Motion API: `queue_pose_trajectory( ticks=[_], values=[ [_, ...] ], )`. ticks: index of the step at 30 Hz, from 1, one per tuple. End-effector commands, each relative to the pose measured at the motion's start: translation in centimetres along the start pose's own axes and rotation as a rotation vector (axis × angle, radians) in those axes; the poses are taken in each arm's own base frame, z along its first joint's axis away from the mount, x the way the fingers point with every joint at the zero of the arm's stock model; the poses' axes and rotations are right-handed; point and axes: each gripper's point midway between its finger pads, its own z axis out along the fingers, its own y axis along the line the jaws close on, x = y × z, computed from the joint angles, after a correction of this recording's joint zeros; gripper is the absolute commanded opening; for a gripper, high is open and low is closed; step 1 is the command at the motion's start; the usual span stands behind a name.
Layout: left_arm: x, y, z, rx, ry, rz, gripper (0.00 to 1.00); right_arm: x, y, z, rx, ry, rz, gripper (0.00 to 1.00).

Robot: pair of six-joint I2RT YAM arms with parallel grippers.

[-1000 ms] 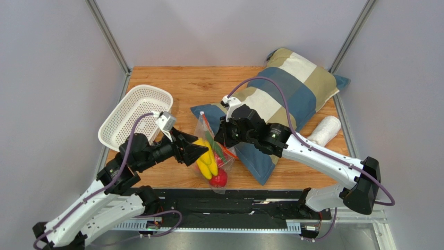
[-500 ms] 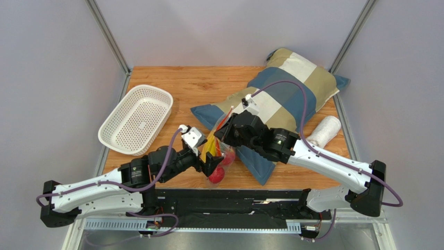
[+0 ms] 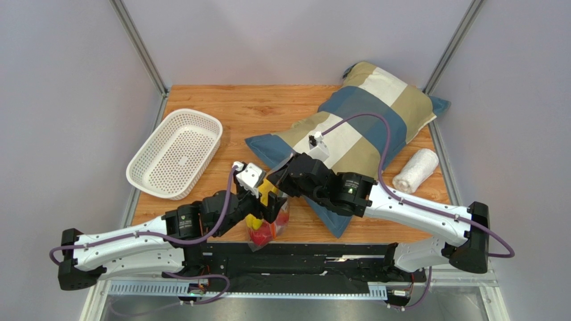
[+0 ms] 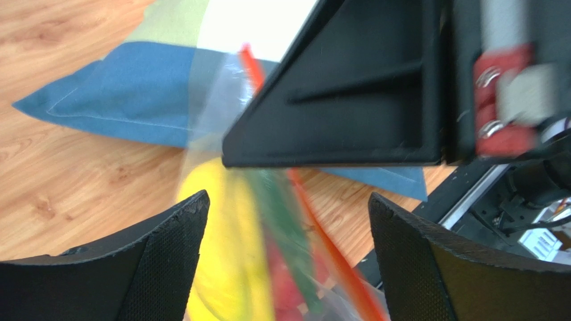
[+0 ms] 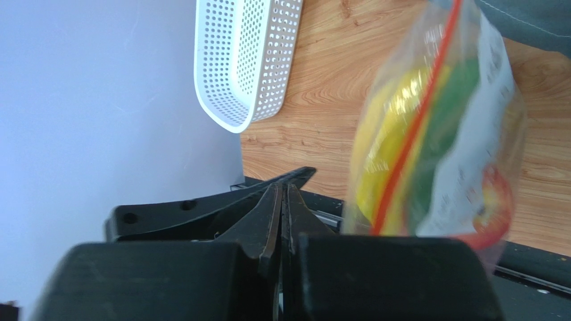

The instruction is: Open the zip-top bag and remove the fake food

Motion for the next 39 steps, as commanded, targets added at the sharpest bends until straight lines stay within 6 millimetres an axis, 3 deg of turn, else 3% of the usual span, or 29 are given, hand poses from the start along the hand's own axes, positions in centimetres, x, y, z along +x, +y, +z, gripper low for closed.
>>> queue_pose_trajectory(
  ticks=[1, 2, 3, 5, 6, 7, 8, 9, 10, 11, 12, 13, 14, 16, 17, 19, 20, 21, 22, 23, 24, 27, 32, 34, 37, 39],
  values=[
    [0.7, 0.3, 0.3, -0.029, -0.004, -0.066, 0.77, -1.6, 2.6, -1.2, -0.095, -0.074, 0.102, 0.01],
    [1.2, 1.3, 0.2, -0.069, 0.017, -0.07, 0.69, -1.9, 2.4, -1.3, -0.092, -0.089, 0.092, 0.06],
    [1.6, 1.5, 0.3, -0.072, 0.026, -0.086, 0.55, -1.9, 1.7, -1.1, -0.083, -0.099, 0.072, 0.26],
    [2.8, 2.2, 0.2, -0.074, 0.07, -0.107, 0.39, -3.7, 1.0, -1.9, -0.091, -0.145, 0.033, 0.51],
    [2.8, 3.2, 0.3, -0.105, 0.083, -0.146, 0.33, -4.4, -0.4, -2.1, -0.078, -0.168, -0.129, 0.67],
    [3.0, 3.3, 0.1, -0.098, 0.105, -0.153, 0.3, -6.1, -1.7, -3.5, -0.053, -0.201, -0.21, 0.74],
    [3.3, 3.1, -0.1, -0.076, 0.122, -0.153, 0.28, -8.7, -3.8, -5.0, 0.032, -0.307, -0.242, 0.75],
    [2.5, 2.8, -0.5, -0.055, 0.106, -0.149, 0.29, -9.7, -7.2, -5.8, 0.117, -0.349, -0.389, 0.79],
    [2.1, 2.4, -0.7, -0.02, 0.101, -0.133, 0.34, -11.1, -8.8, -6.9, 0.151, -0.41, -0.4, 0.86],
    [1.3, 0.6, -0.9, 0.085, 0.092, -0.12, 0.41, -13.7, -9.5, -10.0, 0.122, -0.501, -0.334, 0.88],
    [0.9, -0.2, -0.6, 0.126, 0.09, -0.093, 0.56, -14.5, -10.7, -10.7, 0.135, -0.511, -0.328, 0.88],
    [0.9, -1.0, -0.4, 0.156, 0.1, -0.08, 0.61, -16.1, -12.5, -11.9, 0.191, -0.537, -0.307, 0.88],
    [0.6, -1.6, 0.1, 0.162, 0.1, -0.07, 0.67, -16.7, -13.1, -13.1, 0.201, -0.542, -0.289, 0.87],
    [1.4, -3.9, 1.6, 0.186, 0.139, 0.006, 0.69, -18.4, -15.7, -15.0, 0.345, -0.557, -0.284, 0.87],
    [1.0, -3.9, 2.4, 0.129, 0.118, 0.025, 0.7, -18.5, -16.5, -15.3, 0.394, -0.543, -0.285, 0.88],
    [1.1, -5.9, 4.3, 0.097, 0.137, 0.085, 0.72, -18.9, -19.4, -15.5, 0.563, -0.495, -0.301, 0.91],
    [2.9, -6.7, 5.5, 0.042, 0.183, 0.151, 0.73, -18.9, -19.7, -15.5, 0.592, -0.474, -0.293, 0.91],
    [1.2, -7.7, 6.3, 0.017, 0.161, 0.147, 0.75, -18.8, -20.6, -15.2, 0.636, -0.447, -0.299, 0.92],
    [2.0, -7.7, 6.7, -0.028, 0.208, 0.181, 0.75, -19.1, -21.3, -15.4, 0.666, -0.446, -0.286, 0.93],
    [4.2, -8.0, 8.1, -0.094, 0.262, 0.22, 0.76, -18.9, -21.6, -15.3, 0.674, -0.43, -0.276, 0.93],
    [2.8, -8.9, 8.9, -0.118, 0.247, 0.208, 0.76, -18.9, -21.8, -15.6, 0.674, -0.434, -0.269, 0.93],
    [4.8, -9.7, 10.9, -0.233, 0.297, 0.308, 0.83, -19.3, -22.0, -16.4, 0.667, -0.461, -0.252, 0.93],
    [8.1, -11.0, 12.9, -0.267, 0.408, 0.372, 0.84, -19.8, -22.2, -18.1, 0.679, -0.503, -0.261, 0.93],
    [9.6, -10.5, 12.9, -0.297, 0.459, 0.402, 0.83, -19.8, -22.3, -18.3, 0.677, -0.507, -0.265, 0.93],
    [11.5, -9.1, 12.6, -0.379, 0.5, 0.438, 0.72, -19.7, -22.7, -18.3, 0.686, -0.504, -0.281, 0.93],
    [11.8, -8.2, 12.1, -0.405, 0.504, 0.452, 0.5, -19.6, -22.4, -17.7, 0.663, -0.495, -0.282, 0.93]
  ],
)
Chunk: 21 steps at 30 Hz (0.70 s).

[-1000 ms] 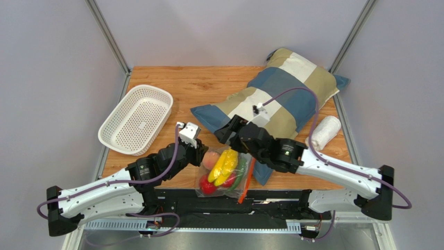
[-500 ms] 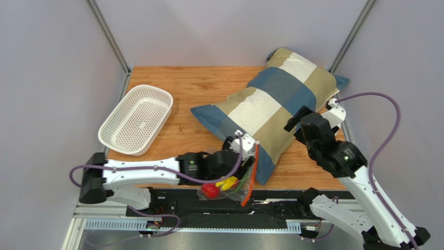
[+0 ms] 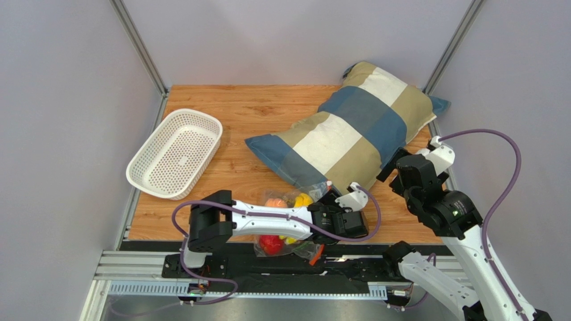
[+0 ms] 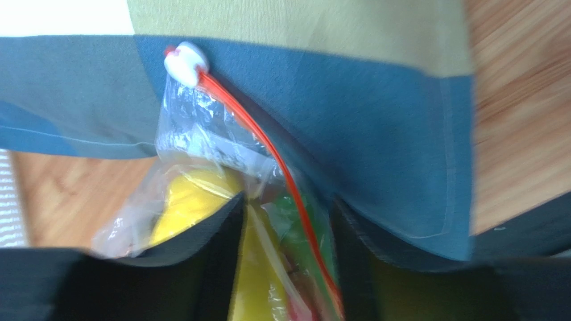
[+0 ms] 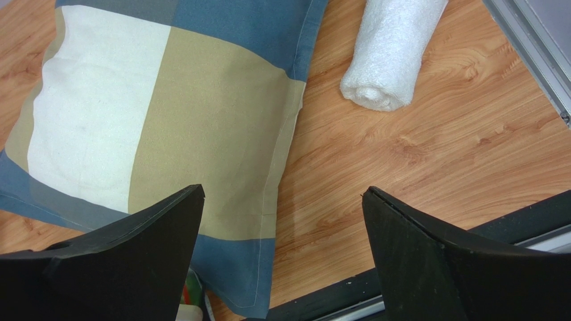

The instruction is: Open the zip-top bag and remove the fake food

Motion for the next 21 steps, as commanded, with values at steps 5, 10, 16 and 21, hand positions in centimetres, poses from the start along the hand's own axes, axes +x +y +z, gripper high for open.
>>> queue_pose_trajectory(
  ticks=[5, 10, 16, 21],
  values=[
    [-0.5, 5.5, -3.9, -0.063, -0.025, 0.012, 0.0, 2.9, 4.1, 1.1, -0.23, 0.084, -0.125, 0.92],
    [-1.2, 7.9, -9.8, 0.289, -0.11, -0.011, 0.0, 4.5, 10.4, 0.8, -0.577, 0.104, -0.233, 0.91],
    [0.8, 14.3, -15.2, 0.673, -0.213, -0.227, 0.0, 6.4, 18.6, -4.2, -1.241, -0.019, -0.407, 0.88],
    [1.6, 15.0, -17.5, 0.792, -0.252, -0.18, 0.0, 7.0, 21.3, -8.7, -1.653, -0.173, -0.484, 0.89]
  ],
)
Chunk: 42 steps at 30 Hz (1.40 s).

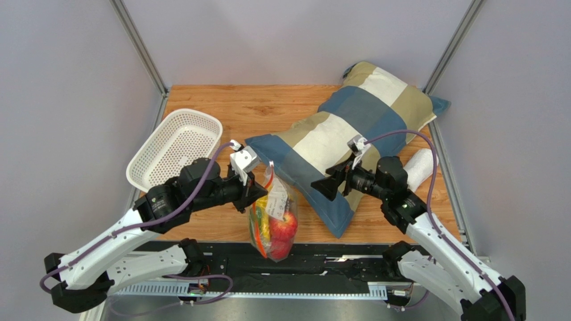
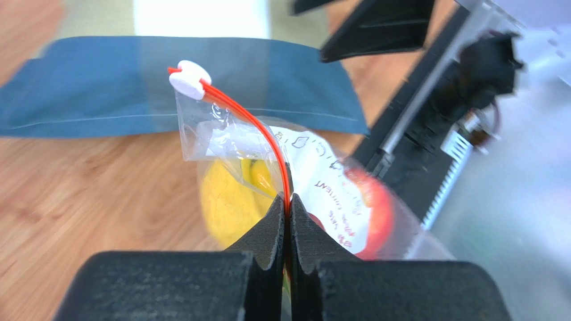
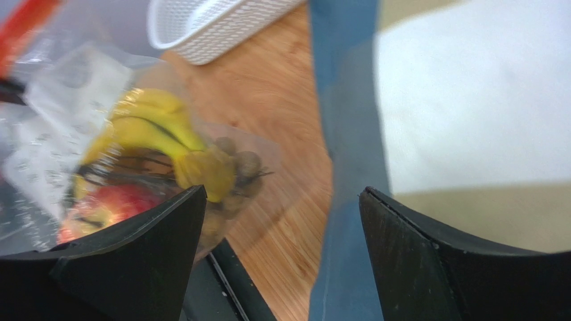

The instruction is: Open the zip-top bag and remove the fake food

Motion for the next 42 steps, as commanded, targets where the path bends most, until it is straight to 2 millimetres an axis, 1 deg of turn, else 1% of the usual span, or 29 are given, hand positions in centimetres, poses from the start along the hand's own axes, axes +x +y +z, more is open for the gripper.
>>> queue_pose_trajectory(
  ticks=[1, 2, 3, 4, 5, 6, 7, 9, 11, 13, 14, 18, 20, 22, 23, 24, 25, 26, 28, 29, 30, 33, 34, 35, 37, 38, 40, 41, 42],
  values=[
    [2.9, -3.5, -0.3, 0.278, 0.107, 0.072, 0.0, -6.1, 9.2, -0.3, -0.526, -0.237, -0.33, 0.88],
    [3.1, -3.5, -0.4, 0.289, 0.103, 0.083, 0.0, -5.0, 9.7, 0.7, -0.582, -0.179, -0.325, 0.87],
    [3.0, -3.6, -0.4, 0.295, 0.095, 0.088, 0.0, -4.0, 10.8, 1.3, -0.626, -0.128, -0.357, 0.87],
    [2.9, -4.0, -0.6, 0.323, 0.086, 0.099, 0.0, -4.5, 11.5, 2.2, -0.631, -0.106, -0.386, 0.86],
    [2.7, -4.2, -0.8, 0.337, 0.074, 0.106, 0.0, -4.1, 12.1, 2.6, -0.639, -0.079, -0.409, 0.86],
    [2.6, -4.3, -1.0, 0.342, 0.062, 0.108, 0.0, -2.5, 13.0, 2.8, -0.663, -0.013, -0.409, 0.86],
    [2.3, -4.4, -1.1, 0.35, 0.047, 0.117, 0.0, -2.3, 13.4, 3.2, -0.684, -0.005, -0.442, 0.87],
    [2.2, -4.7, -1.3, 0.369, 0.032, 0.13, 0.0, -1.3, 13.7, 3.3, -0.71, 0.029, -0.436, 0.87],
    [2.1, -4.6, -1.5, 0.365, 0.031, 0.139, 0.0, -0.2, 13.4, 3.4, -0.72, 0.059, -0.421, 0.86],
    [2.2, -4.5, -1.5, 0.364, 0.039, 0.148, 0.0, 0.2, 13.3, 3.3, -0.729, 0.046, -0.451, 0.86],
    [2.1, -4.6, -1.5, 0.37, 0.039, 0.148, 0.0, 0.8, 12.9, 3.4, -0.726, 0.053, -0.448, 0.87],
    [1.7, -4.9, -1.8, 0.401, 0.01, 0.156, 0.0, 0.9, 13.1, 3.6, -0.751, 0.034, -0.451, 0.86],
    [1.4, -5.4, -2.3, 0.429, -0.007, 0.161, 0.0, 1.4, 13.4, 3.8, -0.783, 0.055, -0.424, 0.86],
    [1.2, -5.7, -2.7, 0.444, -0.018, 0.161, 0.0, 1.7, 13.3, 4.0, -0.783, 0.059, -0.411, 0.86],
    [1.0, -5.7, -2.7, 0.445, -0.021, 0.162, 0.0, 1.8, 13.3, 3.9, -0.788, 0.058, -0.411, 0.86],
    [1.0, -5.8, -2.8, 0.449, -0.021, 0.161, 0.0, 1.5, 13.6, 3.8, -0.803, 0.039, -0.406, 0.86],
    [1.0, -6.1, -2.9, 0.463, -0.02, 0.157, 0.0, 1.8, 13.9, 3.5, -0.831, 0.047, -0.391, 0.86],
    [1.1, -6.1, -2.8, 0.469, -0.017, 0.154, 0.0, 1.5, 14.3, 3.4, -0.85, 0.027, -0.396, 0.84],
    [1.2, -6.3, -2.8, 0.482, -0.016, 0.145, 0.0, 1.8, 14.6, 3.3, -0.876, 0.043, -0.373, 0.81],
    [1.2, -6.4, -2.8, 0.485, -0.017, 0.144, 0.0, 1.9, 14.7, 3.3, -0.882, 0.045, -0.366, 0.77],
    [1.2, -6.5, -2.9, 0.492, -0.021, 0.144, 0.0, 1.7, 15.0, 3.2, -0.895, 0.03, -0.371, 0.76],
    [1.4, -6.5, -2.7, 0.49, -0.017, 0.136, 0.0, 2.0, 15.7, 2.8, -0.941, 0.041, -0.355, 0.72],
    [1.5, -6.5, -2.7, 0.491, -0.013, 0.134, 0.0, 2.1, 15.9, 2.6, -0.954, 0.045, -0.356, 0.7],
    [1.4, -6.5, -2.7, 0.49, -0.015, 0.134, 0.0, 2.0, 16.0, 2.7, -0.957, 0.045, -0.359, 0.58],
    [1.3, -6.6, -2.9, 0.496, -0.018, 0.13, 0.0, 2.1, 16.0, 2.7, -0.951, 0.049, -0.356, 0.49],
    [1.4, -6.6, -2.8, 0.498, -0.016, 0.131, 0.0, 2.1, 16.0, 2.7, -0.952, 0.05, -0.356, 0.42],
    [1.7, -6.4, -2.9, 0.486, -0.009, 0.129, 0.0, 1.8, 16.2, 2.5, -0.954, 0.045, -0.358, 0.32],
    [1.8, -6.3, -2.9, 0.481, -0.008, 0.127, 0.0, 1.8, 16.2, 2.5, -0.95, 0.052, -0.354, 0.16],
    [2.0, -6.2, -2.8, 0.474, -0.001, 0.123, 0.0, 1.4, 16.3, 2.4, -0.948, 0.048, -0.358, 0.06]
  ],
)
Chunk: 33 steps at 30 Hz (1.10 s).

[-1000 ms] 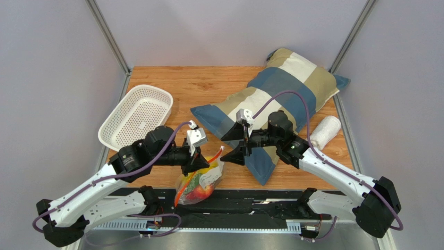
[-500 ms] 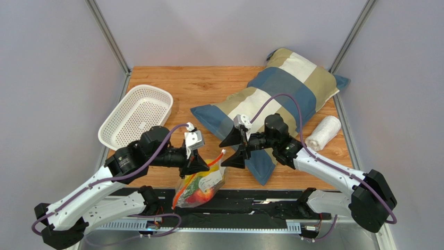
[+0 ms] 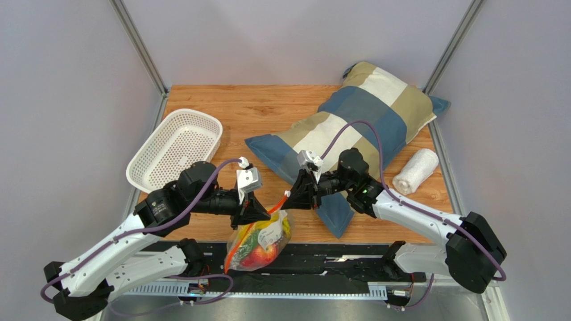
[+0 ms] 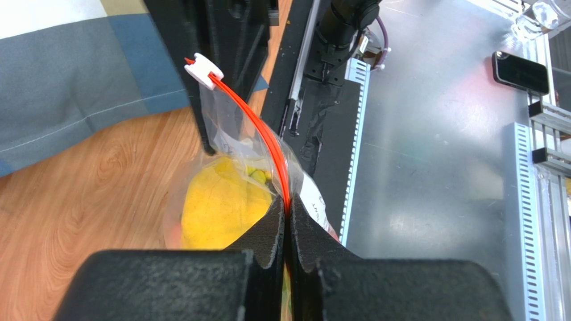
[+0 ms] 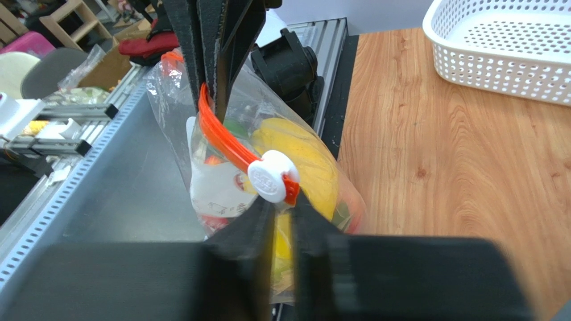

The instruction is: Open the zip-top bag and remove the fake food

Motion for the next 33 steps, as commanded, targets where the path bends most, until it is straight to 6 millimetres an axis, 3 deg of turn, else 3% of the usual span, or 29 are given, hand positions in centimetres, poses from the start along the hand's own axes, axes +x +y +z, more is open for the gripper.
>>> queue_pose_trajectory(
  ticks=[1, 3, 4, 5, 6, 7, 11, 12, 15, 17, 18, 20, 21, 23, 24, 25, 28, 33],
  values=[
    [-1.4, -0.4, -0.5, 0.008, -0.067, 0.023, 0.0, -2.3, 0.6, 0.1, -0.01, -0.032, -0.062, 0.0],
    [-1.2, 0.2, -0.7, -0.04, -0.057, 0.0, 0.01, -1.8, 0.1, -0.2, 0.03, -0.002, -0.044, 0.0],
    [-1.7, 1.4, -1.1, -0.118, -0.066, -0.02, 0.09, -2.1, -0.3, -0.4, 0.075, -0.003, -0.052, 0.0],
    [-1.7, 1.9, -1.3, -0.157, -0.064, -0.034, 0.23, -1.5, -0.5, -0.7, 0.102, 0.02, -0.024, 0.0],
    [-1.9, 2.2, -1.6, -0.186, -0.07, -0.052, 0.48, -1.6, -0.5, -0.8, 0.121, 0.023, -0.026, 0.0],
    [-2.5, 2.9, -1.9, -0.234, -0.087, -0.054, 0.59, -1.7, -0.4, -0.9, 0.119, 0.029, -0.024, 0.0],
    [-3.7, 3.7, -0.2, -0.222, -0.085, -0.035, 0.66, -1.7, -0.6, -0.9, 0.132, 0.049, 0.012, 0.0],
    [-3.9, 3.3, 0.6, -0.176, -0.074, -0.033, 0.66, -1.7, -0.9, -0.7, 0.135, 0.057, 0.023, 0.0],
    [-3.2, 4.5, 3.3, -0.158, -0.01, -0.058, 0.64, -2.1, -1.0, -0.4, 0.123, 0.074, 0.047, 0.0],
    [-2.8, 5.0, 4.0, -0.162, 0.004, -0.059, 0.56, -2.2, -0.9, -0.4, 0.117, 0.082, 0.045, 0.0],
    [-2.5, 5.4, 4.4, -0.171, 0.021, -0.061, 0.45, -2.2, -0.8, -0.5, 0.118, 0.083, 0.039, 0.0],
    [-2.2, 5.7, 4.5, -0.186, 0.036, -0.067, 0.35, -2.1, -0.8, -0.7, 0.128, 0.086, 0.033, 0.0],
    [-2.3, 6.1, 4.4, -0.203, 0.037, -0.062, 0.18, -2.3, -0.6, -0.8, 0.129, 0.083, 0.028, 0.0],
    [-2.3, 6.0, 4.1, -0.209, 0.036, -0.055, 0.01, -2.4, -0.6, -0.9, 0.135, 0.079, 0.028, 0.01],
    [-2.7, 6.0, 3.6, -0.223, 0.018, -0.049, 0.0, -2.4, -0.5, -0.9, 0.137, 0.076, 0.026, 0.05],
    [-2.7, 5.9, 3.4, -0.222, 0.012, -0.042, 0.0, -2.5, -0.5, -0.9, 0.137, 0.074, 0.029, 0.18],
    [-3.4, 5.2, 2.8, -0.203, -0.022, -0.022, 0.0, -2.5, -0.1, -0.6, 0.103, 0.064, 0.042, 0.4],
    [-3.6, 4.3, 2.7, -0.157, -0.028, -0.017, 0.0, -2.6, -0.1, 0.3, 0.068, 0.06, 0.037, 0.43]
  ],
)
